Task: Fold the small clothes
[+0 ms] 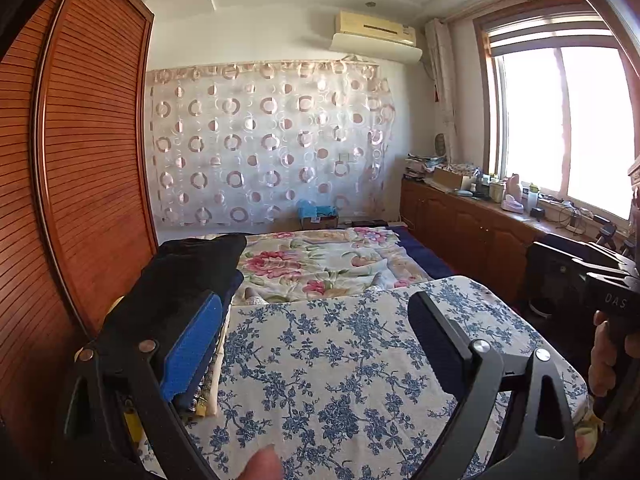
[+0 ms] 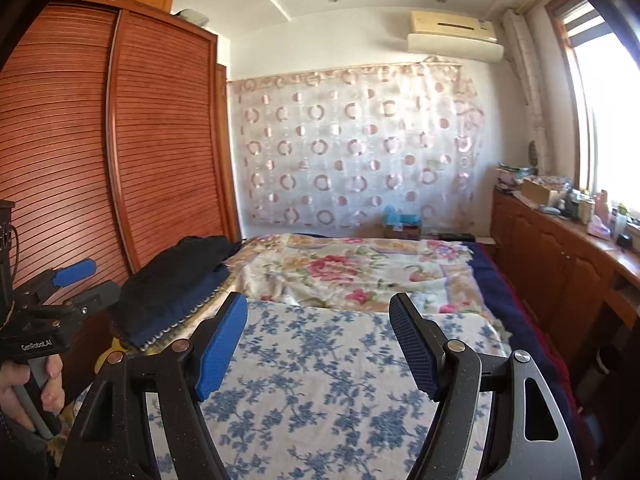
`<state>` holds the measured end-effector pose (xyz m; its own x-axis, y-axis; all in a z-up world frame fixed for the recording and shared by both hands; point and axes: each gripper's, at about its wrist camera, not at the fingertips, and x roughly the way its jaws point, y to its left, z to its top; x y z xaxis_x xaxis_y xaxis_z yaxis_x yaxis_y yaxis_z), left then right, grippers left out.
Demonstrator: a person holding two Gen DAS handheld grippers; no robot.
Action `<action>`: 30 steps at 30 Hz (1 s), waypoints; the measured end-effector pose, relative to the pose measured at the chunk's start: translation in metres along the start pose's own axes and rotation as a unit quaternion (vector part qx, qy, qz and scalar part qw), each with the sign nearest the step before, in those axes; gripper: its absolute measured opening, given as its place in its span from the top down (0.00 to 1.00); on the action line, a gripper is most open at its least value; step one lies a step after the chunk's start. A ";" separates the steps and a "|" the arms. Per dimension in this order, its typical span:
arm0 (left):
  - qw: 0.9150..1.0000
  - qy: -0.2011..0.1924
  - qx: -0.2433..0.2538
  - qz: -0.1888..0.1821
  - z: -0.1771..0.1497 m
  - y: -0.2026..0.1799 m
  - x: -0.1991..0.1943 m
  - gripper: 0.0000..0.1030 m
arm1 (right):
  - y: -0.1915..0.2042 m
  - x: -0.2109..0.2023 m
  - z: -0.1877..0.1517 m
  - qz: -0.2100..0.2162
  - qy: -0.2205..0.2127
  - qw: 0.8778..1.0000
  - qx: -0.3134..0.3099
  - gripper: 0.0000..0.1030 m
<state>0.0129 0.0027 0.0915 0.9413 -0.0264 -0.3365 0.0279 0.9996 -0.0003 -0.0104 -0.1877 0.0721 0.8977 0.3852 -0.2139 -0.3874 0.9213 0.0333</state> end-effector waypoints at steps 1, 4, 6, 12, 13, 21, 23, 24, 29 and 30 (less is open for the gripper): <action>1.000 0.001 0.001 -0.001 0.000 -0.002 0.000 0.08 | 0.004 0.006 -0.002 -0.005 0.001 1.000 0.001 0.27; 1.000 0.006 0.003 -0.008 -0.001 -0.009 0.003 0.08 | 0.013 0.012 -0.007 -0.015 0.004 1.000 0.009 0.27; 1.000 0.008 0.005 -0.011 -0.001 -0.011 0.005 0.08 | 0.018 0.013 -0.009 -0.022 0.006 1.000 0.013 0.27; 1.000 0.013 0.003 -0.014 -0.002 -0.016 0.009 0.08 | 0.029 0.013 -0.009 -0.026 0.010 0.999 0.014 0.27; 1.000 0.014 0.003 -0.013 -0.002 -0.016 0.009 0.08 | 0.030 0.014 -0.008 -0.028 0.010 0.999 0.014 0.27; 1.000 0.021 0.001 -0.004 -0.004 -0.014 0.012 0.08 | 0.036 0.012 -0.011 -0.034 0.007 0.999 0.016 0.27; 1.000 0.021 -0.001 -0.005 -0.004 -0.013 0.012 0.08 | 0.035 0.014 -0.016 -0.033 0.007 0.999 0.017 0.27; 1.000 0.021 -0.003 -0.005 -0.004 -0.013 0.012 0.08 | 0.033 0.016 -0.016 -0.033 0.006 0.999 0.016 0.27; 1.000 0.021 -0.006 -0.004 -0.005 -0.012 0.012 0.08 | 0.024 0.023 -0.019 -0.031 0.007 0.999 0.013 0.27; 1.000 0.021 -0.006 -0.004 -0.004 -0.011 0.012 0.08 | 0.022 0.023 -0.019 -0.031 0.008 0.999 0.013 0.27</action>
<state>0.0223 -0.0090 0.0832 0.9261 -0.0349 -0.3757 0.0316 0.9994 -0.0149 -0.0019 -0.1593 0.0491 0.9160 0.3273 -0.2320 -0.3262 0.9443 0.0443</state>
